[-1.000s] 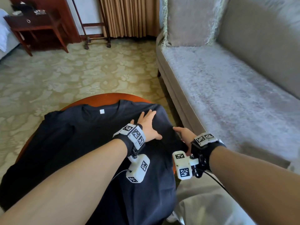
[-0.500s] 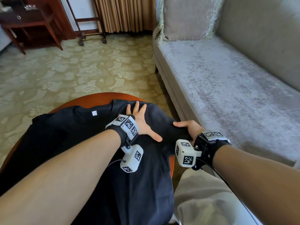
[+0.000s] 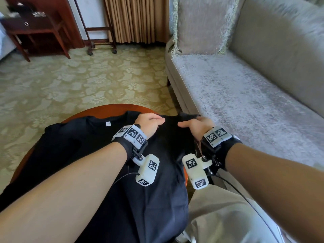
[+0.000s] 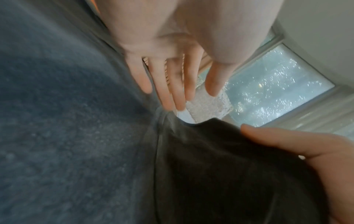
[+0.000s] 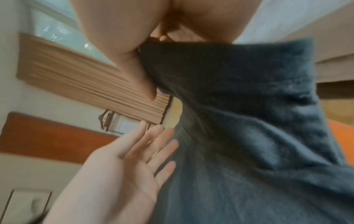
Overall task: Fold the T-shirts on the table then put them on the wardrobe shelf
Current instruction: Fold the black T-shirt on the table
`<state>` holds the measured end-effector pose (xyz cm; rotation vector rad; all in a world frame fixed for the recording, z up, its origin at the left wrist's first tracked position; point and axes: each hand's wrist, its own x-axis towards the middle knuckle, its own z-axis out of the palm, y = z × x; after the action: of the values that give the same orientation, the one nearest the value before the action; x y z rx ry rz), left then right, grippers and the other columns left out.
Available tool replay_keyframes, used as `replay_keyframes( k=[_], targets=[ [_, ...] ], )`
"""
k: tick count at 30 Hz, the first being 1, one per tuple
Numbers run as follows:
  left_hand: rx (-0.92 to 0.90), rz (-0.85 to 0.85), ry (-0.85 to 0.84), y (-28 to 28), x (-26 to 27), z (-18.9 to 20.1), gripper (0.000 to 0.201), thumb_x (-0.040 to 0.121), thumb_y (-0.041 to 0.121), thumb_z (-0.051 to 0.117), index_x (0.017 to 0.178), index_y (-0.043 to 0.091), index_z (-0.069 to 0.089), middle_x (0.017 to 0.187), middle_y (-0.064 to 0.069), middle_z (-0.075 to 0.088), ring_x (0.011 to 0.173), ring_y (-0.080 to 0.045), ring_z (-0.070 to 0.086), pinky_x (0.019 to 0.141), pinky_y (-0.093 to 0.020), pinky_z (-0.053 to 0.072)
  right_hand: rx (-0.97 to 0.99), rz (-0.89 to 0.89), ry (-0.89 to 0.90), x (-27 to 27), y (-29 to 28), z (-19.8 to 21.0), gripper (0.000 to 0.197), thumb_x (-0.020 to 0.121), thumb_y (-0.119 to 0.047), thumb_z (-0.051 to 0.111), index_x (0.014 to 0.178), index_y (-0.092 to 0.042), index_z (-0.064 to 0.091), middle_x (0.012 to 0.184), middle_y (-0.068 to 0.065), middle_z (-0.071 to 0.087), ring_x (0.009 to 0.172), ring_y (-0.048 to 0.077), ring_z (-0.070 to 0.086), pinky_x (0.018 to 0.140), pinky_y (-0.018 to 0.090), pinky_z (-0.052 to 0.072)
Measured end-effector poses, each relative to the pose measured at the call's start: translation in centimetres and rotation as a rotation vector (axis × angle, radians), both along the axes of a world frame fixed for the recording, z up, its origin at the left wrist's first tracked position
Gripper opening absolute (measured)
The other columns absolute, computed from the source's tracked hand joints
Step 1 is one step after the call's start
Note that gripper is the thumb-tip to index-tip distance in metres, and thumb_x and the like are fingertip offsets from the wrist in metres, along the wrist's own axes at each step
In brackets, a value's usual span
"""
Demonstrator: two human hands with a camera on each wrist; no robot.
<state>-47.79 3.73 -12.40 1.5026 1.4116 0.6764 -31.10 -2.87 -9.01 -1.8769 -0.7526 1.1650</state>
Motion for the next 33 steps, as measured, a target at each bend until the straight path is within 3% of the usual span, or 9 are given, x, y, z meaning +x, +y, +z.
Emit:
replay_keyframes(
  k=[2,5,10,13,15,18,21,26,33],
  targets=[
    [-0.19,0.015,-0.129,-0.6,-0.2,0.8,0.038,0.096,0.041,0.058,0.111,0.008,0.069,0.096,-0.005,0.075,0.08,-0.019,0.07,0.063,-0.025,0.048,0.042,0.104,-0.16,-1.6,-0.2,1.1,0.026,0.071,-0.022,0.08,0.091,-0.027,0.065,0.075,-0.003,0.064,0.065,0.011,0.06,0.05,0.019,0.048],
    [-0.441,0.016,-0.315,-1.1,-1.2,1.6,0.06,0.095,0.059,0.045,0.111,0.005,0.064,0.096,-0.013,0.073,0.077,-0.025,0.07,0.061,-0.032,0.053,0.056,0.241,-0.304,-4.1,0.3,1.5,0.044,0.06,-0.018,0.082,0.102,-0.023,0.069,0.086,0.001,0.071,0.075,0.018,0.068,0.064,0.03,0.058],
    [-0.618,0.117,-0.509,-0.7,-4.0,1.6,0.084,0.071,0.075,0.063,0.128,0.013,0.057,0.115,-0.013,0.062,0.095,-0.029,0.064,0.06,-0.037,0.056,-0.083,0.614,-0.108,-8.0,-0.2,2.2,0.072,0.076,-0.001,0.076,0.137,-0.013,0.04,0.067,0.013,0.059,0.05,0.022,0.058,0.047,0.032,0.052],
    [-0.584,0.159,-0.362,-0.7,-5.3,0.7,0.084,0.045,0.058,0.087,0.121,0.028,0.066,0.139,-0.012,0.052,0.123,-0.036,0.053,0.068,-0.044,0.059,-0.139,0.631,-0.043,-9.2,-0.1,1.6,0.086,0.081,0.0,0.07,0.15,-0.01,0.02,0.069,0.016,0.058,0.053,0.025,0.055,0.055,0.037,0.051],
    [-0.473,0.201,-0.224,-1.0,-5.9,0.0,0.069,0.051,0.035,0.092,0.112,0.012,0.069,0.118,-0.016,0.063,0.104,-0.029,0.063,0.073,-0.04,0.06,-0.109,0.574,-0.268,-9.1,0.2,1.2,0.071,0.077,-0.012,0.073,0.14,-0.012,0.039,0.078,0.014,0.063,0.058,0.025,0.057,0.053,0.031,0.048],
    [-0.366,0.261,-0.072,-0.8,-6.4,-1.0,0.073,0.06,0.004,0.089,0.123,0.001,0.052,0.099,-0.011,0.06,0.091,-0.023,0.062,0.078,-0.037,0.059,-0.165,0.635,-0.719,-8.3,-0.2,1.0,0.044,0.071,-0.029,0.075,0.112,-0.017,0.066,0.101,0.007,0.067,0.088,0.025,0.064,0.079,0.033,0.057],
    [-0.233,0.171,0.263,-0.9,-6.3,-1.1,0.11,0.052,0.016,0.094,0.142,0.015,0.031,0.121,-0.01,0.055,0.109,-0.03,0.06,0.094,-0.045,0.052,-0.291,0.738,-0.816,-7.8,-1.1,-0.1,0.037,0.072,-0.027,0.079,0.106,-0.017,0.07,0.103,0.008,0.07,0.093,0.026,0.067,0.084,0.035,0.057],
    [-0.031,-0.056,0.693,-2.7,-6.4,-0.8,0.093,0.055,0.038,0.091,0.133,0.029,0.041,0.138,-0.004,0.032,0.132,-0.028,0.034,0.106,-0.046,0.037,-0.328,0.773,-0.857,-7.5,-1.9,-1.9,0.041,0.067,-0.032,0.085,0.104,-0.024,0.069,0.102,0.001,0.067,0.096,0.021,0.064,0.077,0.025,0.05],
    [-0.086,0.254,0.503,-0.8,-13.3,0.7,0.066,0.075,0.043,0.079,0.13,0.018,0.051,0.139,-0.009,0.042,0.122,-0.031,0.049,0.102,-0.043,0.045,-0.241,0.307,-0.632,-7.0,1.9,-0.9,0.033,0.061,-0.036,0.068,0.088,-0.017,0.069,0.082,0.007,0.069,0.075,0.026,0.065,0.07,0.029,0.053]
  ],
)
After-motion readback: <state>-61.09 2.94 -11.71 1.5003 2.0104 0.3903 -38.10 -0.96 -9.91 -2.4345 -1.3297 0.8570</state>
